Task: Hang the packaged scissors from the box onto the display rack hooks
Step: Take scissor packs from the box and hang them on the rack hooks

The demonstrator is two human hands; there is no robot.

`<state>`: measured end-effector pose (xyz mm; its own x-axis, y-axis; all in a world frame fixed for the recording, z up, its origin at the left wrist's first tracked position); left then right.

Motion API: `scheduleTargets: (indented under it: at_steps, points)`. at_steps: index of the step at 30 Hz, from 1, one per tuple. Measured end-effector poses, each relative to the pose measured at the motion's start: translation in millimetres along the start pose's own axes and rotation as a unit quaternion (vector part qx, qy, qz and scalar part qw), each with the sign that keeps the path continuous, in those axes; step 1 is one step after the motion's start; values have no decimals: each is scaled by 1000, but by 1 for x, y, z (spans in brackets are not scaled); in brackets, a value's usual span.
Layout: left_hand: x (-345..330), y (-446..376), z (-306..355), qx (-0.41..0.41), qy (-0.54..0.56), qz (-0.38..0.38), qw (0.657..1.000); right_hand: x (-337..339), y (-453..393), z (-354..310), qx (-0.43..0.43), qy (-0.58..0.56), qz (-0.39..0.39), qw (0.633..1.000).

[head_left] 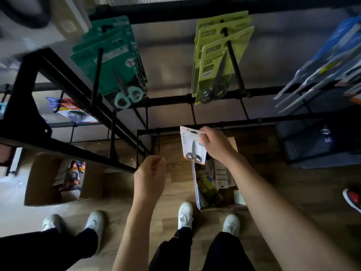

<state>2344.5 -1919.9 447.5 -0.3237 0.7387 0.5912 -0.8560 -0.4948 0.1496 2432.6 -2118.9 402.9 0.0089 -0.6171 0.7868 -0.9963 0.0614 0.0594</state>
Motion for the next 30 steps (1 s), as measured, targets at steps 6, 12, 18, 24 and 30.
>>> scheduleTargets:
  at_steps: [6, 12, 18, 24, 30]
  points:
    - [-8, -1, -3, -5, -17, -20, 1000, -11, -28, 7, -24, 17, 9, 1000]
    - [-10, -14, 3, -10, -24, -29, 999, -20, -46, 17, -31, 26, 18, 999]
    - [-13, -25, 11, 4, -15, -45, 999, -26, -76, 9, -36, 40, -3, 999]
    - [-1, -26, 13, -10, -8, -36, 999, -17, -96, -5, -47, 105, -30, 993]
    - [3, -18, 8, -21, -17, -30, 999, -21, -91, 1, -81, 78, 3, 994]
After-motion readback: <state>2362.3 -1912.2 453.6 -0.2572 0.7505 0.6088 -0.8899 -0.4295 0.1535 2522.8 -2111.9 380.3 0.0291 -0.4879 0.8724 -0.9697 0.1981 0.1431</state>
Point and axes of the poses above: each hand's wrist, its own y-axis away from the middle knuckle, its own x-axis out of the back of the hand, z = x × y, the point moved 2 cm from there along -y, towards the middle knuckle, and after that the axes turned 15 degrees about z, right-handed, at the moved point
